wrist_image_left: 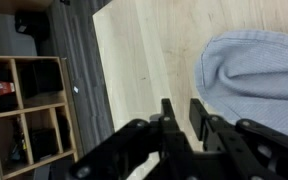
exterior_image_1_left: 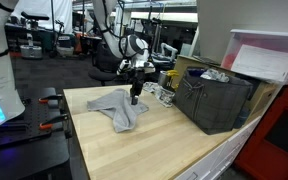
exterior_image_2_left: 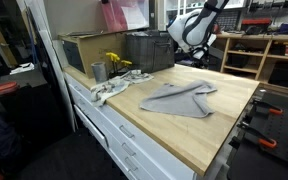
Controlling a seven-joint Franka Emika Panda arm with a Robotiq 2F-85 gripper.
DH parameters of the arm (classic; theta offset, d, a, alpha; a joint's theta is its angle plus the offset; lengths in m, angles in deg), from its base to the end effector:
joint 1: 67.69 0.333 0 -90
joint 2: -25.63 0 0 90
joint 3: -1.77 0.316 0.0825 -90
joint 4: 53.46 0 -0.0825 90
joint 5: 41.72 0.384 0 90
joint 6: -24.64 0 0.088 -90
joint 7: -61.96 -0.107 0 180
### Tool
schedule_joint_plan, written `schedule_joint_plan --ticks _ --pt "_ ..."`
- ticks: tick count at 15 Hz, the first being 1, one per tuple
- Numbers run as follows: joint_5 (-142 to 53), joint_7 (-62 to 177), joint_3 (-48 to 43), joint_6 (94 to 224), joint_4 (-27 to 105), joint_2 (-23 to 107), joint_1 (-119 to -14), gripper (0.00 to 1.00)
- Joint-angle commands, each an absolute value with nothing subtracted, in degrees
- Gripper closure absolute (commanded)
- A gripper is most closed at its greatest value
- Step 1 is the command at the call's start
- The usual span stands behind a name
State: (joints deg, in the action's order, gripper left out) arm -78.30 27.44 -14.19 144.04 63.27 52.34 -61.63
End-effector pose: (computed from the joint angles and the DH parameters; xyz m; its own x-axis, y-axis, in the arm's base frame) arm 0.5451 -0.1258 0.2046 0.9189 -0.3691 -0.1392 -0.1951 -0.7321 0.6527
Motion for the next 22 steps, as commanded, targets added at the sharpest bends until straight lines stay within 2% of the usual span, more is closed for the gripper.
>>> schedule_joint_plan --ticks 1,4,7,16,22 --pt "-81.71 23.74 -12.31 140.15 59.92 52.80 -61.26 0.44" --pt "-75.41 26.51 -8.73 142.52 59.81 52.16 -63.89 0.20" --pt "-64.45 29.92 -5.81 145.80 61.21 52.34 -66.03 0.00" --pt "-34.86 42.99 -0.78 156.70 71.88 54.35 -71.02 0.00" --pt "-22.21 50.63 1.27 160.30 79.24 54.61 -73.54 0.00"
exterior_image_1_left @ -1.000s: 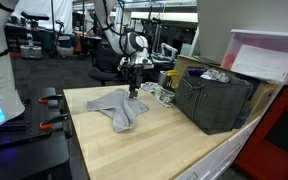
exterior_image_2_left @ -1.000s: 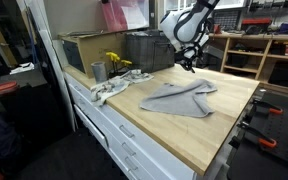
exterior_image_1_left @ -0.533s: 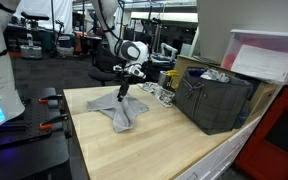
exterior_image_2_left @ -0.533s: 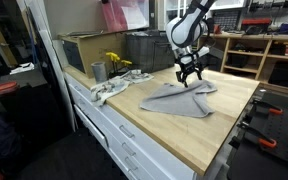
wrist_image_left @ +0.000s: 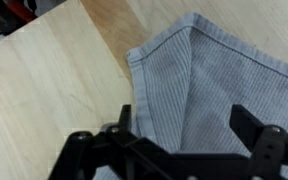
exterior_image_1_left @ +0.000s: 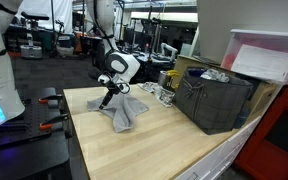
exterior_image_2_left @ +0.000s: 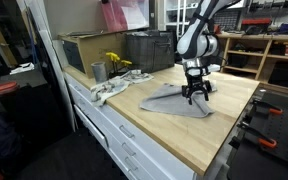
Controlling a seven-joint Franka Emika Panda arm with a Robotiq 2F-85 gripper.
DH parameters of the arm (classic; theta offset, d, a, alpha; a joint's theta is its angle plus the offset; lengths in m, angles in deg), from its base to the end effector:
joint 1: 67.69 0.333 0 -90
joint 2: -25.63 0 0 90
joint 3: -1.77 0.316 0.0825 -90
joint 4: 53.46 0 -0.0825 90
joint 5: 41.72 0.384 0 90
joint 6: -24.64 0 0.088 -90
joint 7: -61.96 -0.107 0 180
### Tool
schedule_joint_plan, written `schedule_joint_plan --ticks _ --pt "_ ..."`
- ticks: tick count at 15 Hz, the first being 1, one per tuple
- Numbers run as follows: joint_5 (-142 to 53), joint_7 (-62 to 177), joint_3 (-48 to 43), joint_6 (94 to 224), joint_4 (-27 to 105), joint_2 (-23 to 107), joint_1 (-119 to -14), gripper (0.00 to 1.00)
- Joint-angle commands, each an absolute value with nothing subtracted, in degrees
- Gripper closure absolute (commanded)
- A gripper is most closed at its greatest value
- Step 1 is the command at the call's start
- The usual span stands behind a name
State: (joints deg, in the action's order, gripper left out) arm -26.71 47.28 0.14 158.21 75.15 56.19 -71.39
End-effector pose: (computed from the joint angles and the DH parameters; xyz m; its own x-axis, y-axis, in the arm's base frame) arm 0.4773 -0.0416 0.0993 0.7490 -0.4925 -0.4432 -0.5344 -0.8445 0.0353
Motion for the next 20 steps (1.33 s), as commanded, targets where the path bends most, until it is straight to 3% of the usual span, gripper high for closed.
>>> schedule_joint_plan --ticks 1,6,7,9,16,17,18,20 --pt "-20.77 51.48 1.23 160.37 80.41 54.54 -74.00 0.00" --pt "-14.96 55.70 1.51 161.11 83.71 54.46 -76.11 0.00" --pt "-13.82 56.40 1.63 161.26 83.33 54.75 -76.48 0.25" --pt "-12.53 57.40 1.72 161.19 82.54 54.64 -76.81 0.33" --pt "-11.30 58.45 1.51 161.54 83.02 52.87 -76.95 0.88" --pt "-11.39 58.52 1.48 161.54 83.05 52.65 -76.98 0.82" --pt "-11.66 58.66 1.47 161.71 83.04 52.41 -76.91 0.53" --pt "-11.98 58.75 1.56 162.18 82.92 52.25 -76.78 0.55"
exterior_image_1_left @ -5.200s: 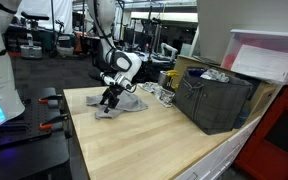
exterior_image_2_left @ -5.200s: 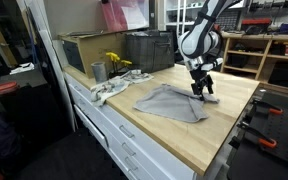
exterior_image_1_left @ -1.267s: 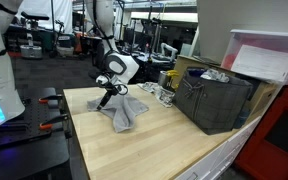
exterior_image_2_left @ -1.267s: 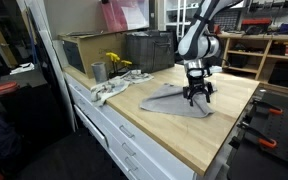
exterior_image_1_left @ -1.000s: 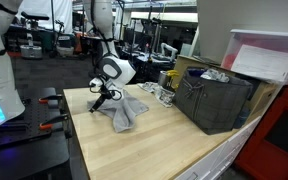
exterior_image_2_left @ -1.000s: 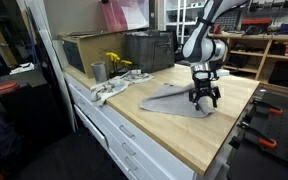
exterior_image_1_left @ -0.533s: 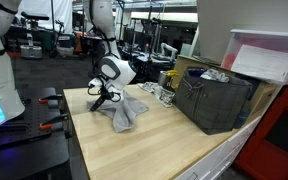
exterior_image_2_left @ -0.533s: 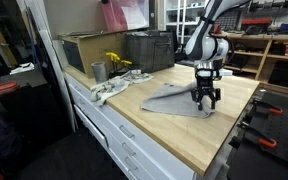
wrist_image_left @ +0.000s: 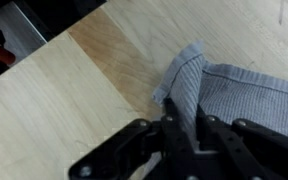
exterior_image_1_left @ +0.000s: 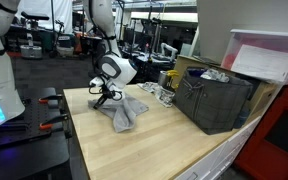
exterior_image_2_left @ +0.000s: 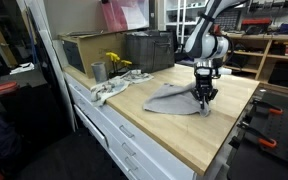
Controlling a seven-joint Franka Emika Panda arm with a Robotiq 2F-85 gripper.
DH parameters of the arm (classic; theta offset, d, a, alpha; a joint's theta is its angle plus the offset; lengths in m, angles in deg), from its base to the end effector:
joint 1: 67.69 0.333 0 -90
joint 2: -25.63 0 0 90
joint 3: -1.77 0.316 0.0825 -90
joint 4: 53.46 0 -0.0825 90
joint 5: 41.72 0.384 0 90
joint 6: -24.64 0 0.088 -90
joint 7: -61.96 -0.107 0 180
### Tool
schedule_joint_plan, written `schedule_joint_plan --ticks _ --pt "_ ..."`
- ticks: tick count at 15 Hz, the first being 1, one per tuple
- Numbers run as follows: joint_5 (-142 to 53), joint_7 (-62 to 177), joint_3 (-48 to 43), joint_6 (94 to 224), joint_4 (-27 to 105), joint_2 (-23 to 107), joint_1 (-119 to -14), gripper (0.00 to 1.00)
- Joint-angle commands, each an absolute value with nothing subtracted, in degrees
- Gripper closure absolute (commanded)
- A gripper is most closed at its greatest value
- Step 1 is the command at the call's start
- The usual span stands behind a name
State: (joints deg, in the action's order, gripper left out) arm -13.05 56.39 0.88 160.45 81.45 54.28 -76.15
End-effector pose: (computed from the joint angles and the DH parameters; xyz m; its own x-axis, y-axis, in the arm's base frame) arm 0.4360 -0.0672 0.0905 0.6732 -0.5465 -0.4981 -0.6637 -0.7436 -0.0813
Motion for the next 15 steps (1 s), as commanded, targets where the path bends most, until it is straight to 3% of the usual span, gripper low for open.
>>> schedule_joint_plan --ticks 1,8,15 --pt "-12.13 59.06 1.67 162.50 82.94 52.08 -76.76 0.48" --pt "-11.59 61.61 2.11 162.81 84.64 50.09 -77.08 0.00" --pt "-1.23 67.48 2.65 162.98 89.31 49.12 -79.82 0.00"
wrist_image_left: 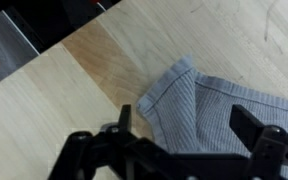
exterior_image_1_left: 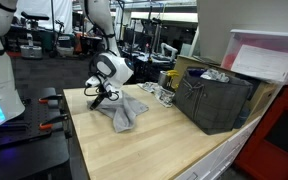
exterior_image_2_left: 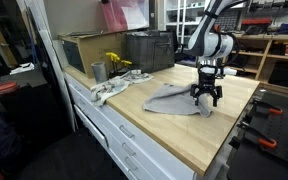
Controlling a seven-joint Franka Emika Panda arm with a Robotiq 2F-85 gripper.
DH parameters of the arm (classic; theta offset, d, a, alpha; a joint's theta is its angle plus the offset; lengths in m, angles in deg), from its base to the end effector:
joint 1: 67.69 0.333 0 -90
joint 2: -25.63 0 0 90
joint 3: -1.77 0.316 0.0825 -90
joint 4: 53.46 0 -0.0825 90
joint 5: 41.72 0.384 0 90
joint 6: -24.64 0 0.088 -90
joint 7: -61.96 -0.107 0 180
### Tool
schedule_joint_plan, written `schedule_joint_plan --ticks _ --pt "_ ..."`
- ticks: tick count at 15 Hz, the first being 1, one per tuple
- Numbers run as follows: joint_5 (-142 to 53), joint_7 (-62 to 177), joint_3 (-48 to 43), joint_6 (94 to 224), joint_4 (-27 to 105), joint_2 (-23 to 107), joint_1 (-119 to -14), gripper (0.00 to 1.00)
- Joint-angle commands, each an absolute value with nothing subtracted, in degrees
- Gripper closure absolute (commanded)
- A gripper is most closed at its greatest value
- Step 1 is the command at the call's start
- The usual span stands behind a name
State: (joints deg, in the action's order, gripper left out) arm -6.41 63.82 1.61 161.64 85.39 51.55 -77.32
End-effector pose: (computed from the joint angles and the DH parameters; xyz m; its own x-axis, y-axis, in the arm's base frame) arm 0.4170 -0.0671 0.0970 0.6942 -0.5220 -0.4956 -0.6660 -0.7270 -0.1670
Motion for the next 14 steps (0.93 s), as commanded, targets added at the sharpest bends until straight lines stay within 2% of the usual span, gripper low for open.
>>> schedule_joint_plan --ticks 1,3,5,14 --pt "0.46 68.34 2.25 162.89 90.01 49.26 -80.08 0.00" --pt "3.89 70.28 1.62 162.87 91.36 49.40 -80.76 0.00" --pt "7.11 71.85 1.08 162.62 92.08 49.70 -81.38 0.26" --pt "10.66 72.98 -1.62 162.81 92.43 48.66 -80.28 0.95"
